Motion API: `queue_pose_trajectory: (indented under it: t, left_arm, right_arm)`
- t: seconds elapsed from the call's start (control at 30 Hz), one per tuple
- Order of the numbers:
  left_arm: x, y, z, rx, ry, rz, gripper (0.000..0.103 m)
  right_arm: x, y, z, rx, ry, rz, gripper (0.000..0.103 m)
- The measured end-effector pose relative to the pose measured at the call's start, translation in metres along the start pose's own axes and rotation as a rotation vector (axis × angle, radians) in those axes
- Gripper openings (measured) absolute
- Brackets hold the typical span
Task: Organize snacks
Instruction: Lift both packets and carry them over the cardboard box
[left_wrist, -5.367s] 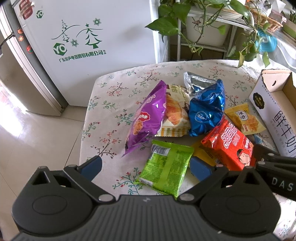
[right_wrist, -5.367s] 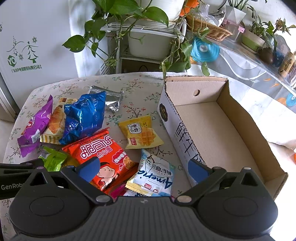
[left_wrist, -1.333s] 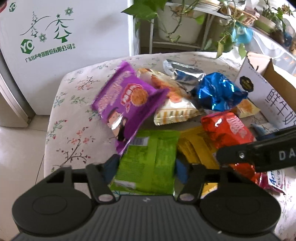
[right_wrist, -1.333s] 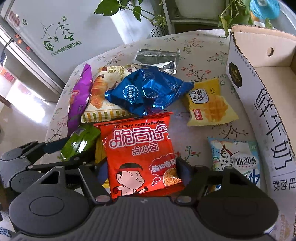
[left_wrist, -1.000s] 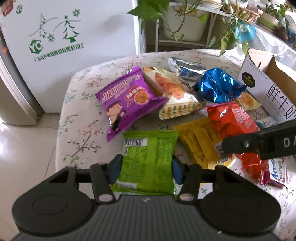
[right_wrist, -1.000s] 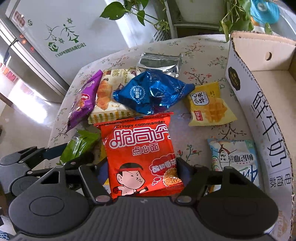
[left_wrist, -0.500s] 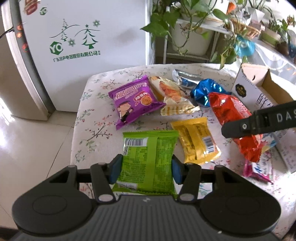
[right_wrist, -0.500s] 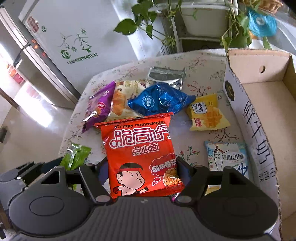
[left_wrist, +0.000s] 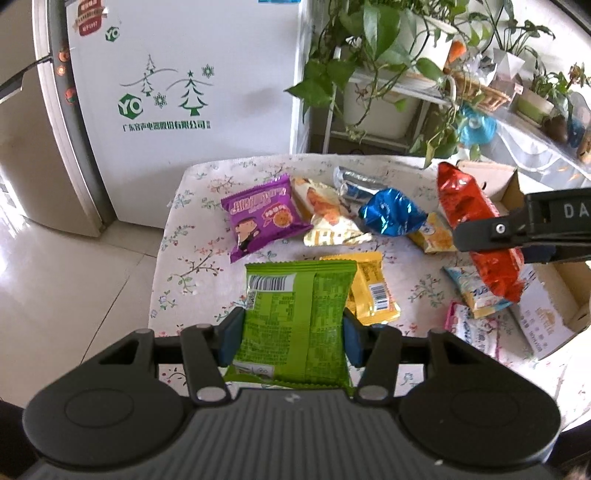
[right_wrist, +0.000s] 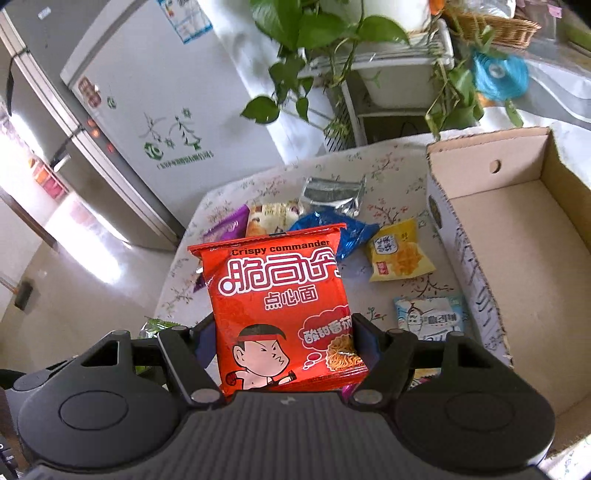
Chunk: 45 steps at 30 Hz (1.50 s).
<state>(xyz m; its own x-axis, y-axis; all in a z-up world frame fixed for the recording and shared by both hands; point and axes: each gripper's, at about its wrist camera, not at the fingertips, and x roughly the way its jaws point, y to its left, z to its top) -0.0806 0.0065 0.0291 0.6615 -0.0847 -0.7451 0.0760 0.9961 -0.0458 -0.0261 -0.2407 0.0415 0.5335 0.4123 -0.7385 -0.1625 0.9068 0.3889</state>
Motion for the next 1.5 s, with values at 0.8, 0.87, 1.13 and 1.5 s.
queue_pose_trajectory:
  t: [0.8, 0.87, 1.13, 1.5]
  left_arm:
    - [-0.009, -0.111, 0.039, 0.076, -0.007, -0.163, 0.053]
    - [-0.006, -0.124, 0.044, 0.082, -0.004, -0.186, 0.053]
    - [0.011, -0.179, 0.065, 0.114, 0.007, -0.261, 0.053]
    - [0.044, -0.242, 0.079, 0.169, 0.042, -0.291, 0.053]
  right_arm:
    - [-0.098, -0.101, 0.018, 0.338, -0.276, -0.129, 0.078]
    - [-0.102, -0.109, 0.017, 0.381, -0.292, -0.144, 0.078]
    - [-0.117, -0.133, 0.014, 0.490, -0.347, -0.156, 0.078]
    - [-0.118, -0.155, 0.010, 0.617, -0.350, -0.194, 0.078]
